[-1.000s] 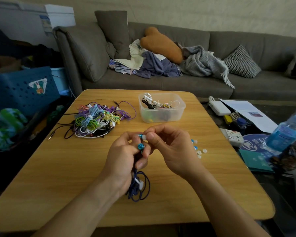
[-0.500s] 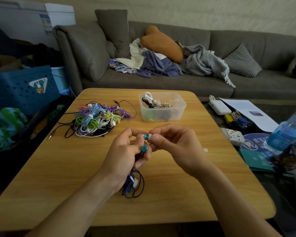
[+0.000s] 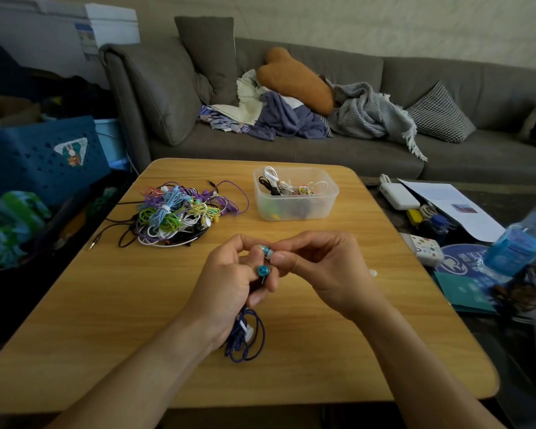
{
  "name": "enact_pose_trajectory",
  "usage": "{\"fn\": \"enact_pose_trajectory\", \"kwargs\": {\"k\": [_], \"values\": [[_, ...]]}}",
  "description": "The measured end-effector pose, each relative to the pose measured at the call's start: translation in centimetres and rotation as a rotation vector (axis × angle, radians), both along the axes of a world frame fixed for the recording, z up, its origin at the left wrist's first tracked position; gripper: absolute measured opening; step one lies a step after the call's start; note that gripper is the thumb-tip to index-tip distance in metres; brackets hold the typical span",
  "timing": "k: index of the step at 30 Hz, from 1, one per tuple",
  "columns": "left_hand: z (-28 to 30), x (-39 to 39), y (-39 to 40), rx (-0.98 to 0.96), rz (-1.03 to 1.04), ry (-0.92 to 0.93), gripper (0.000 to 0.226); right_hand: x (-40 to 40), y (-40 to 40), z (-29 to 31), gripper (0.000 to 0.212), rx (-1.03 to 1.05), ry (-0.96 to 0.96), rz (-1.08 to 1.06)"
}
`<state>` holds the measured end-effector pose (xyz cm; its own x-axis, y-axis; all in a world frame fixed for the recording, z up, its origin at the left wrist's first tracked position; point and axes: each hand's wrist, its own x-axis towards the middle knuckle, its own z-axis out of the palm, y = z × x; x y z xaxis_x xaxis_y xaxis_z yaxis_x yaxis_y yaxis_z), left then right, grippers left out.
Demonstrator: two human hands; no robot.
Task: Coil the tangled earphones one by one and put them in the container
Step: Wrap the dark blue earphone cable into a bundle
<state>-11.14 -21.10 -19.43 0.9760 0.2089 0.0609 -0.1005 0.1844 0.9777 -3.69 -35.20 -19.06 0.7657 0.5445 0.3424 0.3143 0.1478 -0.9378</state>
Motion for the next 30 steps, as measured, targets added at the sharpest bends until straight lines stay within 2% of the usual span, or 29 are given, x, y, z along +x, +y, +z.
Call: {"fn": "enact_pose_trajectory", "kwargs": {"k": [7,11,15,19,24,27,30], "values": [[0.29,0.14,0.42,0.239,0.042,-0.091,0.014,-0.16,0.3,-0.08,0.007,0.034,-0.023,-0.031],[0.56,0.05,0.11,0.26,0.088,-0.12,0.011,-0.02,0.26,-0.11,0.008,0.022,-0.029,-0.01],[0.8,-0.13,-0.09,0.175,0.092,-0.077,0.012,-0.12,-0.16,0.22,0.017,-0.007,0.014,0.021],[0.52,-0.05,-0.24,0.125,0.06,0.01,0.013,0.2,-0.25,-0.02,0.018,-0.055,0.031,0.019],[0.2,-0.02,-0.09,-0.184,-0.092,0.21,0.032,0.45,-0.42,-0.22,0.009,-0.171,-0.045,-0.001],[0.58,-0.16,0.14,-0.315,-0.154,0.209,0.033,0.47,-0.46,-0.04,0.008,-0.153,-0.076,0.025],[0.65,-0.16,0.26,-0.336,-0.167,0.197,0.033,0.45,-0.48,-0.05,0.011,-0.128,-0.016,0.068]]}}
